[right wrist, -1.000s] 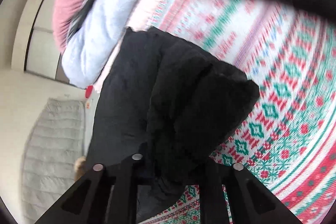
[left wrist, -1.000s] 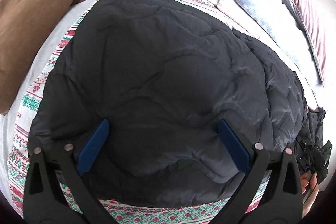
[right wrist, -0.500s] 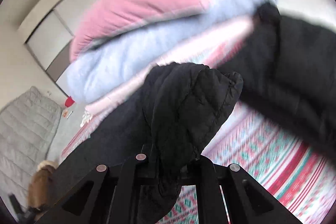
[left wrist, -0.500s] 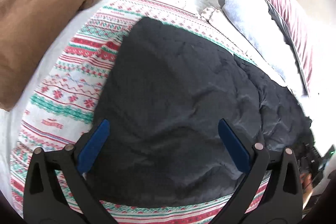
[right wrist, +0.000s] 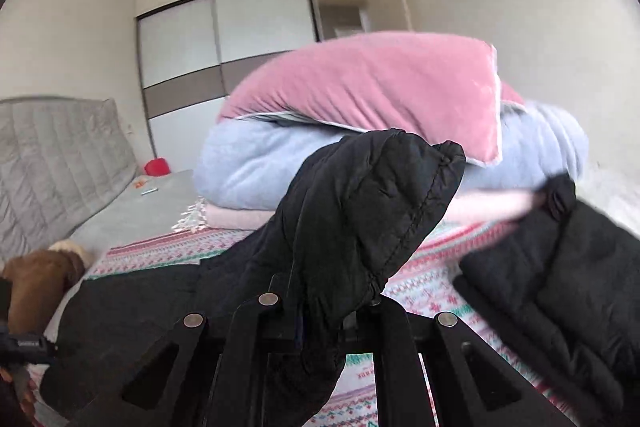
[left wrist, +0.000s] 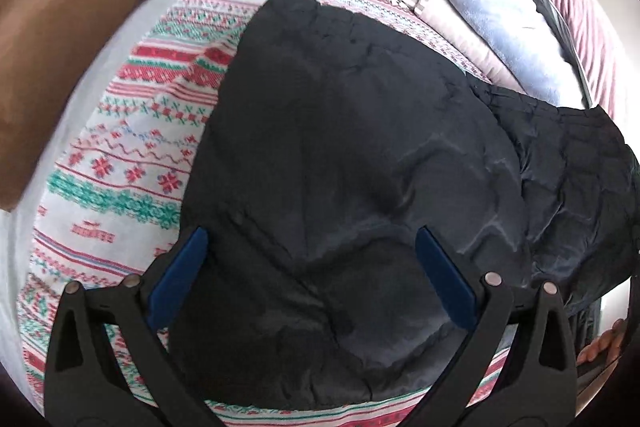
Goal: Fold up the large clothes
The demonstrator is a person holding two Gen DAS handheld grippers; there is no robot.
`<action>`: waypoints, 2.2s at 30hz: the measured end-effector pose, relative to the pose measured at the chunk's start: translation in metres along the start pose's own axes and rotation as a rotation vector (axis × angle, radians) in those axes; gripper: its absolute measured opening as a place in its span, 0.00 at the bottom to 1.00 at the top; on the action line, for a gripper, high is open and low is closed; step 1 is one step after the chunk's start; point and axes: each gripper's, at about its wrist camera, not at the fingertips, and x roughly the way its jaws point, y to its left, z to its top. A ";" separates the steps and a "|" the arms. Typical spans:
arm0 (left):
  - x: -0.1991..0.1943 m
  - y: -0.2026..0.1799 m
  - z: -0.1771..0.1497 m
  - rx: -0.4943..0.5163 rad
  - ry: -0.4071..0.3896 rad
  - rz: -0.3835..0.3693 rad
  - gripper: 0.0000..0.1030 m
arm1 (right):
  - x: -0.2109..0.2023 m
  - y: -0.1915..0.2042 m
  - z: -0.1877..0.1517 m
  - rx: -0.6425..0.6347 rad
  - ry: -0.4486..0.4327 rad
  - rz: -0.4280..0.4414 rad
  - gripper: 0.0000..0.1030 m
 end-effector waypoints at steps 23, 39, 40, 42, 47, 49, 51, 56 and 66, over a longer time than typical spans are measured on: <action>-0.069 0.189 -0.005 -0.643 -0.139 -0.344 1.00 | -0.037 0.335 -0.095 -0.856 0.053 0.378 0.11; -0.072 0.158 0.007 -0.492 -0.144 -0.321 1.00 | -0.031 0.328 -0.133 -0.850 0.351 0.680 0.63; -0.073 0.157 0.007 -0.483 -0.148 -0.313 1.00 | -0.038 0.316 -0.121 -0.787 0.382 0.763 0.63; -0.073 0.147 0.008 -0.444 -0.151 -0.287 1.00 | -0.051 0.293 -0.101 -0.715 0.407 0.899 0.63; -0.076 0.107 0.011 -0.296 -0.163 -0.240 1.00 | -0.047 0.230 -0.035 -0.460 0.334 0.963 0.63; -0.077 0.090 0.011 -0.239 -0.178 -0.227 1.00 | -0.028 0.205 -0.014 -0.319 0.342 0.938 0.63; -0.077 0.074 0.011 -0.182 -0.195 -0.228 0.99 | 0.007 0.180 -0.001 -0.181 0.383 0.858 0.60; -0.069 0.040 0.011 -0.049 -0.204 -0.173 0.87 | 0.072 0.169 -0.023 -0.133 0.567 0.760 0.49; -0.069 0.041 0.023 -0.024 -0.213 -0.131 0.61 | 0.075 0.213 -0.098 -0.439 0.665 0.745 0.49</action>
